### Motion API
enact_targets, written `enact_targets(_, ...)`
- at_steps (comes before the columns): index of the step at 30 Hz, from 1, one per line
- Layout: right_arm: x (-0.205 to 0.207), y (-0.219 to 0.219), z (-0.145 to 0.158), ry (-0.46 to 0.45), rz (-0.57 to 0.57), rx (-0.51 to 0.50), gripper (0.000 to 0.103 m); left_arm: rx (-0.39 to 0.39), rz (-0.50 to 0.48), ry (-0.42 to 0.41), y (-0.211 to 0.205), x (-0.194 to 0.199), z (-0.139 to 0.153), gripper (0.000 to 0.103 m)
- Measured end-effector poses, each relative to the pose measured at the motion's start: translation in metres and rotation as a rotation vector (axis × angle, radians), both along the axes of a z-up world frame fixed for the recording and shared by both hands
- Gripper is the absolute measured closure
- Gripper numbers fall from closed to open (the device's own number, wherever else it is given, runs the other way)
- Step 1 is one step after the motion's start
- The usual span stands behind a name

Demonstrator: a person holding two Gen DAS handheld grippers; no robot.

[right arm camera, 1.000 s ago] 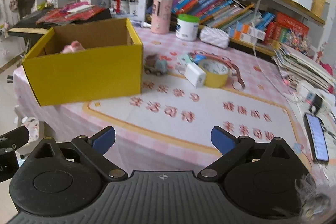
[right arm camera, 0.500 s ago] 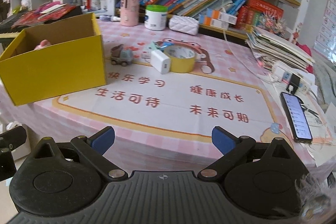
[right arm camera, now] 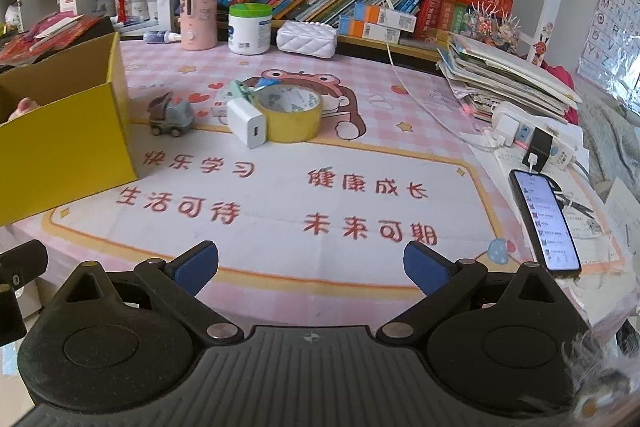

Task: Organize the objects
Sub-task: 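Withdraw both grippers from the box toward the tape roll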

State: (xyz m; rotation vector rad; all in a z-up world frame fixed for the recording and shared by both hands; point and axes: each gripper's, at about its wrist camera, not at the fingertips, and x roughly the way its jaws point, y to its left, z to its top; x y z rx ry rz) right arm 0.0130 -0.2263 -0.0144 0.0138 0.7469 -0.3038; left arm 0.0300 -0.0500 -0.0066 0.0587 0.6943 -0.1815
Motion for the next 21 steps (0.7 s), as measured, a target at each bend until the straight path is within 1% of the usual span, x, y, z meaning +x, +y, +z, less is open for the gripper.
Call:
enact_targets(5, 0.020, -0.020, -0.001, 0.012, 0.003, 0.001, 0.003, 0.000, -0.004, 0.010, -0.020, 0.016, -0.001, 0.006)
enact_targets(14, 0.058, -0.056, -0.003, 0.029, 0.043, -0.002, 0.003, -0.014, 0.021, 0.020, -0.054, 0.044, -0.005, 0.006)
enact_targets(21, 0.088, -0.075, -0.006, 0.027, 0.116, 0.005, 0.003, -0.022, 0.061, 0.022, -0.074, 0.063, -0.006, 0.006)
